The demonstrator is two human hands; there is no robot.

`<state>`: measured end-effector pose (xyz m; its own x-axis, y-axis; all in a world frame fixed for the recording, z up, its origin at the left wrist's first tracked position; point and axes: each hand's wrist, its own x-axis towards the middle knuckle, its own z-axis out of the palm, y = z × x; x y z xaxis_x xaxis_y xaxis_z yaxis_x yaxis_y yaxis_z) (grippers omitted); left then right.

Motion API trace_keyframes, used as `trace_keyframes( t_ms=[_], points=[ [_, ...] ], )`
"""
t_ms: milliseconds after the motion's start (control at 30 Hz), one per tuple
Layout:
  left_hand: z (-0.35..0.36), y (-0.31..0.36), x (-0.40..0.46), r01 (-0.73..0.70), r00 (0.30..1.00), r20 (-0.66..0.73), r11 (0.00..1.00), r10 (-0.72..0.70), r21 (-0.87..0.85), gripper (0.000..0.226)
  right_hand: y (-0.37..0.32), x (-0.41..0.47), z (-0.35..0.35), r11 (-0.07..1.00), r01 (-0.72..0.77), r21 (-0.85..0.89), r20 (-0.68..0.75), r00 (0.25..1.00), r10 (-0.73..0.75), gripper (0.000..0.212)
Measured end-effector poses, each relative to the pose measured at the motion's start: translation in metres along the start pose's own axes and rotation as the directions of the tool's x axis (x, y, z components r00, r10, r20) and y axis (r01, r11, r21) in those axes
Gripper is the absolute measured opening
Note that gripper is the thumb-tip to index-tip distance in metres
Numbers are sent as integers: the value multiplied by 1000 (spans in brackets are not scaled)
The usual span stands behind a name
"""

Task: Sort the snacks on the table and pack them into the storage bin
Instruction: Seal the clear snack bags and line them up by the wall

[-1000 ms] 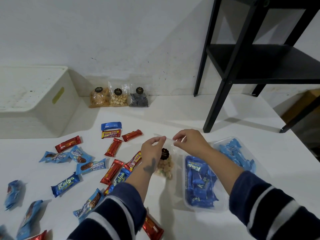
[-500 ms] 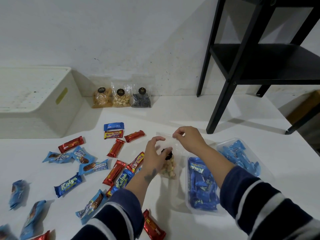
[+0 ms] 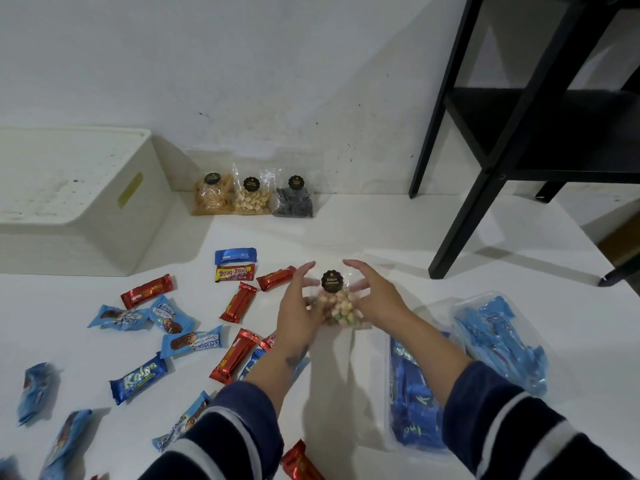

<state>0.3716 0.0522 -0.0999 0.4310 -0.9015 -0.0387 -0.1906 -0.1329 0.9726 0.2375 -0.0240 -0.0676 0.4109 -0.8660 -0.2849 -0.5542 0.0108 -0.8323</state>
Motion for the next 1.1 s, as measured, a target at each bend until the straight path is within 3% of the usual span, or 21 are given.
trace_keyframes(
  t_ms=[100,200,233,300,367,400,567,767,1100],
  points=[
    [3,1,20,-27,998,56,998,23,65,74,-3,21,-8,999,32,-1,-96,995,-32,70],
    [6,-5,41,-53,989,148,955,10,293,77,-6,50,-27,994,52,-99,-159,985,-67,73],
    [5,-10,50,-93,980,197,895,5,436,74,-8,62,-34,991,53,-124,-188,979,-76,73],
    [4,-21,64,-218,930,357,648,-89,730,79,-12,89,-47,985,63,-158,-237,966,-100,72],
    [5,-30,71,-319,863,450,444,-228,837,100,-18,119,-55,989,58,-135,-259,961,-92,70],
    [7,-34,71,-339,844,464,401,-271,851,111,-21,134,-57,992,49,-113,-262,962,-78,70],
    [15,-40,71,-329,840,457,396,-294,858,129,-35,207,-52,992,110,-63,-241,963,-122,71],
    [11,-38,73,-312,831,460,424,-311,850,120,-35,258,-46,995,89,-54,-262,960,-100,68],
    [12,-40,74,-318,831,464,423,-307,849,118,-41,249,-50,989,19,-146,-225,973,-52,59]
  ],
)
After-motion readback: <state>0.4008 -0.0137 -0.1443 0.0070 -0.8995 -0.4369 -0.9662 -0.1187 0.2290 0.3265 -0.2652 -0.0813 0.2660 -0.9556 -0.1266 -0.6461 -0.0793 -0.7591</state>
